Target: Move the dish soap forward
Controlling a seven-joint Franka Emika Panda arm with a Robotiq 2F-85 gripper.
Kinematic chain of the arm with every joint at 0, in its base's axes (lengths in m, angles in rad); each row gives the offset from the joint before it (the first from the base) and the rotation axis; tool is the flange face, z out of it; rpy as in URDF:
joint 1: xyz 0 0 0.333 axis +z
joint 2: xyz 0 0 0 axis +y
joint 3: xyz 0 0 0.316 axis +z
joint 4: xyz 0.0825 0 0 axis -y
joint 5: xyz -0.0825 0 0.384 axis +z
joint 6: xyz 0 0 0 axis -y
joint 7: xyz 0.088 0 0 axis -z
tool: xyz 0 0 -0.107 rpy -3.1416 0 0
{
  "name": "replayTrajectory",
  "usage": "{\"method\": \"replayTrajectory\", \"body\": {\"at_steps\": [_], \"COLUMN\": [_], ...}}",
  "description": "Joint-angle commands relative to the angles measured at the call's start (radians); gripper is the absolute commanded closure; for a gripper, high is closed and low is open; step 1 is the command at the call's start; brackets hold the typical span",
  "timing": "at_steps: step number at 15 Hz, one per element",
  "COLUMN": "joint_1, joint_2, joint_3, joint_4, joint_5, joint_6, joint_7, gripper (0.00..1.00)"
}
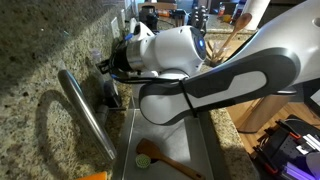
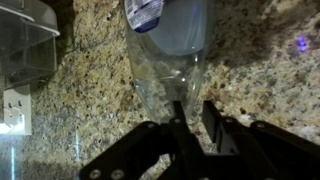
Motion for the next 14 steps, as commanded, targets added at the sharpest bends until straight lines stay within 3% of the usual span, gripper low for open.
{"method": "replayTrajectory", "body": {"at_steps": [1,5,6,7,9,11,14], "joint_1": [-0.03,-0.011,0.012,-0.004,-0.001,-0.002,-0.004], "joint_2": [-0.019,-0.026,-0.022,-0.005,-0.003,0.012,0.162], "joint_3": [0.054,0.03,-0.005,0.019,0.009,0.007,-0.016], "joint_4": [-0.005,-0.028,-0.032,0.002,-0.004,0.003,0.133], "joint_5": [0.03,0.022,0.03,0.01,0.012,0.008,0.012], "joint_6": [-0.028,-0.041,-0.052,-0.006,-0.027,-0.027,0.059], "joint_7": [0.064,0.099,0.095,0.096,0.097,0.095,0.116], "gripper": [0.42,0.14,0.07,0.25,0.1,0.02,0.0]}}
